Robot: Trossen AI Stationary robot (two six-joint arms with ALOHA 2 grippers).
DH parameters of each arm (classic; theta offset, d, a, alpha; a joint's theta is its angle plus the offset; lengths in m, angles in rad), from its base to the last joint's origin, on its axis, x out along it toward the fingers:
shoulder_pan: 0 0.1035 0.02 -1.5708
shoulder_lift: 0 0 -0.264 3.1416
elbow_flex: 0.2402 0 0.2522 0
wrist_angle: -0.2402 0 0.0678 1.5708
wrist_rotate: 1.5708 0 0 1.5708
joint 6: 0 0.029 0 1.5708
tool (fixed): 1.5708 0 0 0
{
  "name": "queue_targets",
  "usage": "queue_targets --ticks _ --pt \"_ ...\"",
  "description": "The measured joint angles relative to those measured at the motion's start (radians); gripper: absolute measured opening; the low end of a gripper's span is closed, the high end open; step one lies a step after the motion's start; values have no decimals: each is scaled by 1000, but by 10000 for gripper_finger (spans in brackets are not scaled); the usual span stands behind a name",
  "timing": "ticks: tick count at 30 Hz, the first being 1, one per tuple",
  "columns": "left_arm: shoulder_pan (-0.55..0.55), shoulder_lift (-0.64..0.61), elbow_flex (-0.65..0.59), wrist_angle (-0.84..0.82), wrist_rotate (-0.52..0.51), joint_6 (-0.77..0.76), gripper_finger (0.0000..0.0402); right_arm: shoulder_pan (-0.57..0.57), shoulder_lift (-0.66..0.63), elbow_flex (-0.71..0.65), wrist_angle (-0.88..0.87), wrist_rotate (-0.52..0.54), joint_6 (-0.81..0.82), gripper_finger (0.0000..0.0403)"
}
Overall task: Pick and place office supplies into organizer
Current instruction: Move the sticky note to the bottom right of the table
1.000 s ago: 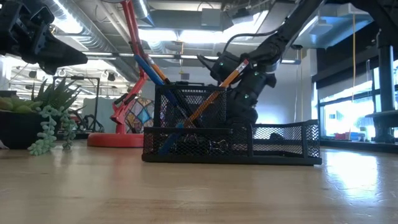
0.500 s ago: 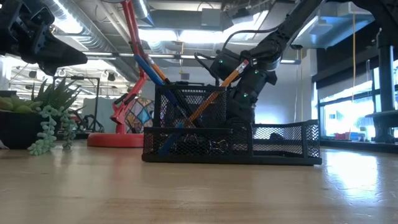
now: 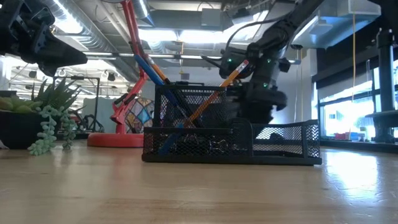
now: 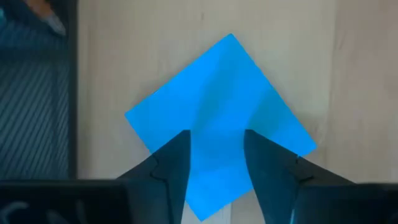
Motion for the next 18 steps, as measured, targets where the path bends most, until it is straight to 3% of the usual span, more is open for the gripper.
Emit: queue_targets --ticks 18 --pt "0 0 0 0 -1 -19 61 43 -18 -17 -210 75 66 153"
